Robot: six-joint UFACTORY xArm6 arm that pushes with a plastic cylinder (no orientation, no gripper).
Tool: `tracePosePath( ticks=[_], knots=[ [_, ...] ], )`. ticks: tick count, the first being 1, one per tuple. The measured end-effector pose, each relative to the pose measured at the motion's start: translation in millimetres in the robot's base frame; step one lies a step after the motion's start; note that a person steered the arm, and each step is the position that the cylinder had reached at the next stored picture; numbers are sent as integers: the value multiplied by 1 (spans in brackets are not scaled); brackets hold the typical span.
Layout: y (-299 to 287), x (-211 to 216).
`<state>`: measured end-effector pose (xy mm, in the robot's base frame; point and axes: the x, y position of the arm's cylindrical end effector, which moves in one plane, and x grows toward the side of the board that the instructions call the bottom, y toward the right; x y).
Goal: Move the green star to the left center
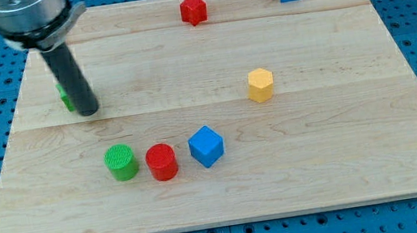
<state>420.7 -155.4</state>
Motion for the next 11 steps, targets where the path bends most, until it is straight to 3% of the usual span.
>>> tracePosePath(
  ticks=[1, 3, 5, 7, 9, 11],
  knots=[
    [30, -20],
    [-32, -8],
    [-13, -40],
    [-59, -38],
    [-6, -38],
    [5, -42]
  ],
)
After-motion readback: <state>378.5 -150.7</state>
